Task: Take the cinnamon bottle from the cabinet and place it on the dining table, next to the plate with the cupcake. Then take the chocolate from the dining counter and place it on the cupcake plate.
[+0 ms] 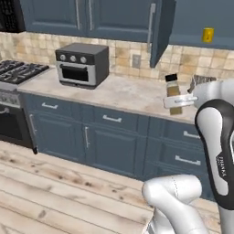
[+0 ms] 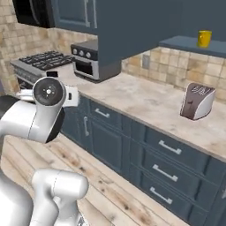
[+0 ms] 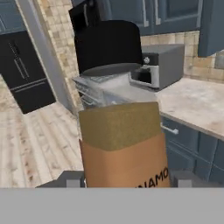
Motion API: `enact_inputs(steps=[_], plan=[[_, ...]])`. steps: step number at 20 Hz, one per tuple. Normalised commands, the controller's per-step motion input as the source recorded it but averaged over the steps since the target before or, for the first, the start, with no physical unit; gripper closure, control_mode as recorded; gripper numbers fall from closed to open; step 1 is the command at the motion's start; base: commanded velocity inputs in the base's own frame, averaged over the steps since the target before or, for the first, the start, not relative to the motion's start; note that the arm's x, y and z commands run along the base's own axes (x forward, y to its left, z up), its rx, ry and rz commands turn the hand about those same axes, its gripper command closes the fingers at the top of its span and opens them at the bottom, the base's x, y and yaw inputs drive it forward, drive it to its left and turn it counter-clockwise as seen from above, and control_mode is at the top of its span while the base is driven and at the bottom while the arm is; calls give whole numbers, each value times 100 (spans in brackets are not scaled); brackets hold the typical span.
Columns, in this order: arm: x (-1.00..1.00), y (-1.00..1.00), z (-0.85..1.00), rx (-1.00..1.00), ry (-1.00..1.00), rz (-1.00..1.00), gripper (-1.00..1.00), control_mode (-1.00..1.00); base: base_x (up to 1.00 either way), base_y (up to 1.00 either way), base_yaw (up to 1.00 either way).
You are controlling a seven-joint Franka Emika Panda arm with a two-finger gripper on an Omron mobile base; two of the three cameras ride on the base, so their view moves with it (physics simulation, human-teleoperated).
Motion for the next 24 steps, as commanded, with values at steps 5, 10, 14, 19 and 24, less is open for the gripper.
enact_inputs(steps=[5, 10, 14, 19, 24], plan=[[0, 0, 0, 0, 0, 0, 100, 100, -2, 17, 83], [0, 0, 0, 0, 0, 0, 100, 100, 6, 0, 84], [0, 0, 0, 0, 0, 0, 100, 100, 13, 0, 82], [0, 0, 0, 0, 0, 0, 100, 100, 36, 31, 62], [0, 0, 0, 0, 0, 0, 100, 100, 70, 100, 11]])
